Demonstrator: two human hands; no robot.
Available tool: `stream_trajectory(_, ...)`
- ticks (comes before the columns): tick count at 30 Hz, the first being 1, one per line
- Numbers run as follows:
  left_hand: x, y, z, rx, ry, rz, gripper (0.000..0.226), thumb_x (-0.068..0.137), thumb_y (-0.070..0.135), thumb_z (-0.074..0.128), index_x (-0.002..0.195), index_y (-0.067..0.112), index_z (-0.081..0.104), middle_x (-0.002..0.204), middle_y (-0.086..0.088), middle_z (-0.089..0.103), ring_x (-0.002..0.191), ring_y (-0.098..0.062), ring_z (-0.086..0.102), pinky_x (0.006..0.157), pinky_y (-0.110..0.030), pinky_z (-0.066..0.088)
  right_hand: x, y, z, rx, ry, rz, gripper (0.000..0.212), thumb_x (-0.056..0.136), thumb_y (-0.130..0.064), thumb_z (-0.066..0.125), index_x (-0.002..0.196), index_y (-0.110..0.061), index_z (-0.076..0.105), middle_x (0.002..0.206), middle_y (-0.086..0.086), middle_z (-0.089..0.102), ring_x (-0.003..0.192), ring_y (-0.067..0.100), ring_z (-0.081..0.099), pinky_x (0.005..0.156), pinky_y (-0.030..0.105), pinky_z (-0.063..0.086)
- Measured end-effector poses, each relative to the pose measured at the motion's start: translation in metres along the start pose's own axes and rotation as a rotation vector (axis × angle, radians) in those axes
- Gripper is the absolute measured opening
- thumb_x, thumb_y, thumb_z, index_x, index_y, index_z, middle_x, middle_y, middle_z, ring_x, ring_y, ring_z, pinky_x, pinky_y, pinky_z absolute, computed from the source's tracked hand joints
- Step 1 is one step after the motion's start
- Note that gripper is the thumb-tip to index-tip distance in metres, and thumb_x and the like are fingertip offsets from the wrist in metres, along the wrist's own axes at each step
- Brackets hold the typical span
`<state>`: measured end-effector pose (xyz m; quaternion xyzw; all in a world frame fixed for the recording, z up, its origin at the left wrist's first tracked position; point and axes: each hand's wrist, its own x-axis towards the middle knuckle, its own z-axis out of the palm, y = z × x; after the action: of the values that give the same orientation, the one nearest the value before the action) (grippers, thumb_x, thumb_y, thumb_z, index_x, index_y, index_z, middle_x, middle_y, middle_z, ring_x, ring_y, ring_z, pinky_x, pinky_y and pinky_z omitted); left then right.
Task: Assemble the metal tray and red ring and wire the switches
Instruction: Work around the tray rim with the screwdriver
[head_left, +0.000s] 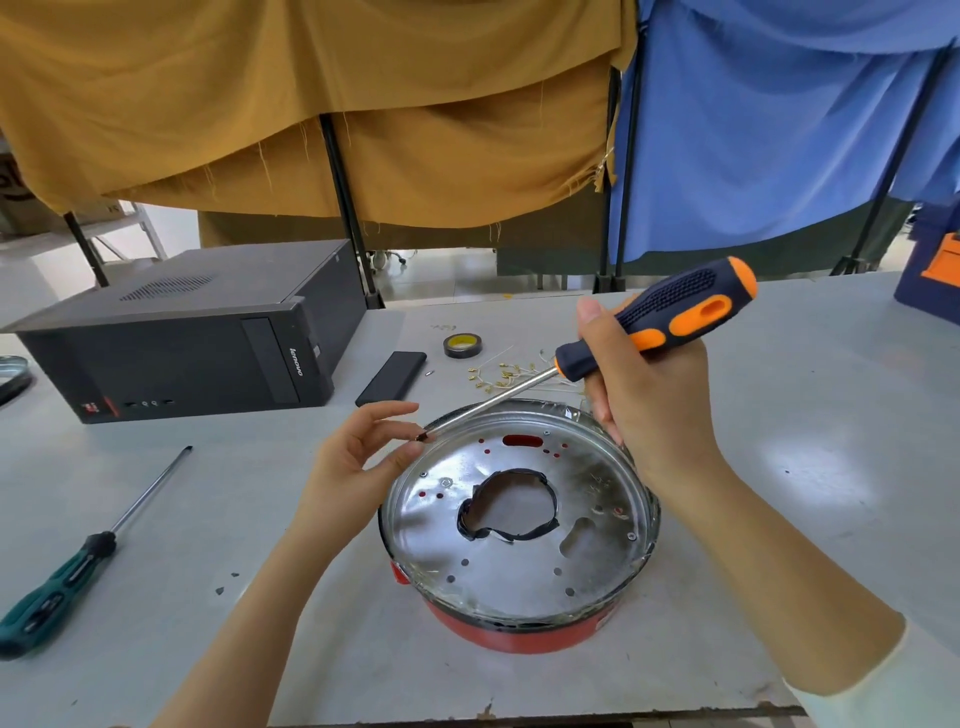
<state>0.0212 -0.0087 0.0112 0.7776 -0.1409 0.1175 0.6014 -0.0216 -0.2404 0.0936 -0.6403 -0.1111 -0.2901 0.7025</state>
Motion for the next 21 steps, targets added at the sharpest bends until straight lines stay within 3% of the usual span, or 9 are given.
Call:
stream_trajectory(3, -0.005, 0.009, -0.001, 0.094, -0.053, -0.014, 0.059, 0.075, 0.034, 0.070, 0.131, 0.037, 0.051, 0.113, 0.017, 0.070, 0.120, 0.001, 0.055, 0.102, -0.022, 0.036, 0.006, -0.002, 0.001, -0.015, -0.001, -0.029, 0.034, 0.091, -0.024, 0.062, 0.063, -0.010, 0.051, 0.038, -0.007, 0.046, 0.029, 0.007, 0.041, 0.033, 0.012, 0.030)
stream_trajectory(6, -0.016, 0.013, 0.002, 0.081, 0.024, -0.159, 0.082, 0.074, 0.042, 0.071, 0.143, 0.050, 0.029, 0.144, 0.027, 0.041, 0.133, 0.007, 0.035, 0.105, -0.021, 0.023, 0.010, -0.003, -0.001, -0.087, -0.005, -0.081, 0.035, 0.089, -0.028, 0.064, 0.061, -0.012, 0.050, 0.041, -0.011, 0.047, 0.035, 0.008, 0.045, 0.039, 0.013, 0.033)
stream_trajectory(8, -0.031, 0.012, 0.009, 0.044, 0.106, -0.327, 0.088, 0.081, 0.033, 0.074, 0.146, 0.053, 0.019, 0.153, 0.023, 0.024, 0.141, -0.001, 0.024, 0.105, -0.026, 0.024, 0.013, -0.002, -0.004, -0.108, 0.000, -0.097, 0.036, 0.086, -0.030, 0.065, 0.059, -0.014, 0.047, 0.043, -0.010, 0.046, 0.038, 0.009, 0.043, 0.040, 0.018, 0.034)
stream_trajectory(11, -0.054, 0.009, 0.023, -0.075, 0.109, -0.500, 0.091, 0.086, 0.015, 0.068, 0.148, 0.051, 0.012, 0.160, 0.011, 0.011, 0.145, -0.006, 0.015, 0.101, -0.030, 0.025, 0.016, 0.001, -0.005, -0.138, 0.018, -0.098, 0.037, 0.084, -0.033, 0.064, 0.058, -0.015, 0.045, 0.044, -0.009, 0.044, 0.039, 0.012, 0.042, 0.041, 0.021, 0.033)
stream_trajectory(16, -0.061, 0.008, 0.034, -0.155, 0.054, -0.567, 0.095, 0.085, -0.004, 0.049, 0.151, 0.045, 0.000, 0.145, 0.020, 0.025, 0.126, -0.011, 0.035, 0.098, -0.028, 0.027, 0.013, 0.012, -0.003, -0.127, 0.072, -0.103, 0.034, 0.084, -0.032, 0.063, 0.058, -0.015, 0.048, 0.045, -0.010, 0.049, 0.042, 0.011, 0.047, 0.043, 0.020, 0.037)
stream_trajectory(21, -0.036, 0.005, 0.027, -0.171, 0.084, -0.573, 0.083, 0.084, -0.015, 0.035, 0.147, 0.037, 0.020, 0.131, 0.012, 0.047, 0.108, -0.021, 0.056, 0.081, -0.030, 0.045, 0.014, 0.013, 0.000, -0.106, 0.046, -0.110, 0.029, 0.084, -0.031, 0.064, 0.061, -0.020, 0.050, 0.047, -0.012, 0.051, 0.044, 0.009, 0.050, 0.044, 0.018, 0.039)
